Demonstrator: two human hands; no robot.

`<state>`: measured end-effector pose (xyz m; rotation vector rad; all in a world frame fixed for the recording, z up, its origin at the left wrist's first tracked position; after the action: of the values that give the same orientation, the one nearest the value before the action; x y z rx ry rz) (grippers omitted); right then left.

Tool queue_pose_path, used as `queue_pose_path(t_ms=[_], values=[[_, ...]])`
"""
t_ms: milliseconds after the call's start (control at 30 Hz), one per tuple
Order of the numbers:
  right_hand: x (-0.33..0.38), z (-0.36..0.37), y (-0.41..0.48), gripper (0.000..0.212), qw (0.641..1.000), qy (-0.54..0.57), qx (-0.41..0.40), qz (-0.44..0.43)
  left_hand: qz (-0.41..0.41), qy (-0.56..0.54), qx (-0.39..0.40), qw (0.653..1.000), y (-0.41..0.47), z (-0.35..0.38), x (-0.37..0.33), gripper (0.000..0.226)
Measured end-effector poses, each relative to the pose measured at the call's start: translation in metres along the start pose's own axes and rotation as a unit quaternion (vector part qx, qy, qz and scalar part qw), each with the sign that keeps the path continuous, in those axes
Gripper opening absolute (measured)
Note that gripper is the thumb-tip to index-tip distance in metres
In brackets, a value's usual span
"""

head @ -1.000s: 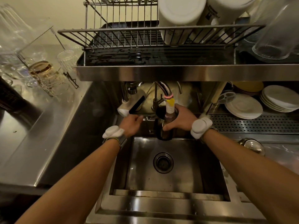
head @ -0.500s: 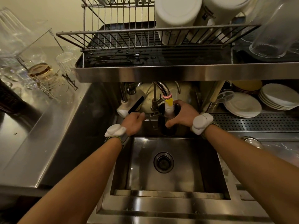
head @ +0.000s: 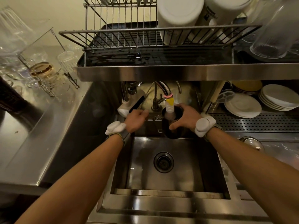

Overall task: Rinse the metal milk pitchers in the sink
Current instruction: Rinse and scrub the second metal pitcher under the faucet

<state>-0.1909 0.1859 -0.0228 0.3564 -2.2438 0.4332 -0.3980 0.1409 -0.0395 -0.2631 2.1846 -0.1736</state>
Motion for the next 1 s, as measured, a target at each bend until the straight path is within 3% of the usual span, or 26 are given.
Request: queue_pose_path(t_ms=[67, 133, 233, 333, 500, 733, 1000], values=[[0.004, 0.006, -0.003, 0.093, 1.000, 0.008, -0.004, -0.003, -0.009, -0.060, 0.038, 0.997, -0.003, 0.010, -0.006, 0.048], [0.002, 0.016, -0.004, 0.084, 0.999, 0.048, 0.011, -0.002, -0.010, -0.068, 0.078, 0.995, -0.003, 0.022, -0.012, 0.046], [-0.007, 0.030, -0.010, 0.086, 0.995, 0.093, 0.025, 0.005, -0.022, -0.076, 0.129, 0.989, -0.007, 0.036, -0.010, 0.039], [-0.023, 0.040, -0.017, 0.093, 0.991, 0.125, 0.040, 0.022, -0.030, -0.071, 0.119, 0.990, -0.010, 0.042, -0.002, 0.037], [-0.050, 0.037, -0.022, 0.113, 0.991, 0.089, 0.067, 0.075, 0.040, 0.150, 0.096, 0.983, -0.010, 0.047, -0.014, 0.034], [-0.056, 0.032, -0.021, 0.107, 0.992, 0.050, 0.077, 0.092, 0.112, 0.390, 0.035, 0.913, -0.016, 0.034, -0.040, 0.036], [-0.057, 0.029, -0.019, 0.103, 0.991, 0.057, 0.077, 0.096, 0.165, 0.520, 0.022, 0.838, -0.021, 0.033, -0.062, 0.030]])
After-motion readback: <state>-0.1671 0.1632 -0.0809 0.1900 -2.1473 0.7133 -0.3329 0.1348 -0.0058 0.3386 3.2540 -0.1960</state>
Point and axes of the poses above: each hand's wrist, its own y-axis towards the middle knuckle, its own z-axis out of the palm, x = y × z, the point moved 7 cm from there along y, towards the middle knuckle, and after that the axes turned 1 degree about y, right-handed, at the moved point
